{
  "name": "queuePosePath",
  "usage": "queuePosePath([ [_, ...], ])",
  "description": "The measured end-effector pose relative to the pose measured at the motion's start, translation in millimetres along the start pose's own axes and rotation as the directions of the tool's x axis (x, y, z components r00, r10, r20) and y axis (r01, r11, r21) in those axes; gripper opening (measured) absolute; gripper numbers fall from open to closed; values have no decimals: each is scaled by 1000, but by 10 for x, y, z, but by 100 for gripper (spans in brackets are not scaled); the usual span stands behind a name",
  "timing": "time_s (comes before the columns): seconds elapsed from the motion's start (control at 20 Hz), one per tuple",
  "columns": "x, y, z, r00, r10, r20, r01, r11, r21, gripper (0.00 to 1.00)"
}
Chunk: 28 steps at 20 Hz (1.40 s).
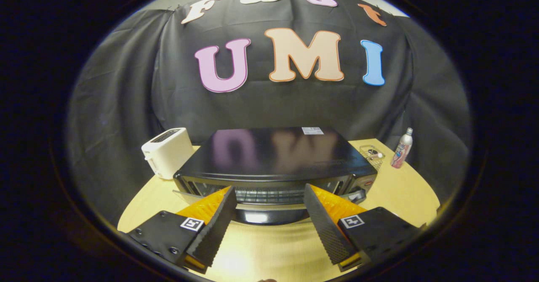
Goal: Open the toaster oven, put the food inside, and close the toaster oven door.
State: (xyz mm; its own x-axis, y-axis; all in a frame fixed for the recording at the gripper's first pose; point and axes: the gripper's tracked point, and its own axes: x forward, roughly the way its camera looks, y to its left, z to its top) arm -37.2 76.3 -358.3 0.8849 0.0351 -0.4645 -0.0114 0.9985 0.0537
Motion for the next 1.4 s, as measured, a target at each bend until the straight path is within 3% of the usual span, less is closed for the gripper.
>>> queuePosePath([
  [0.8,-644,-56,-1058,986,11,-167,-12,1000,-7,100],
  [1.4,-540,-83,-1858,940,-2,-341,0,1000,-7,100],
])
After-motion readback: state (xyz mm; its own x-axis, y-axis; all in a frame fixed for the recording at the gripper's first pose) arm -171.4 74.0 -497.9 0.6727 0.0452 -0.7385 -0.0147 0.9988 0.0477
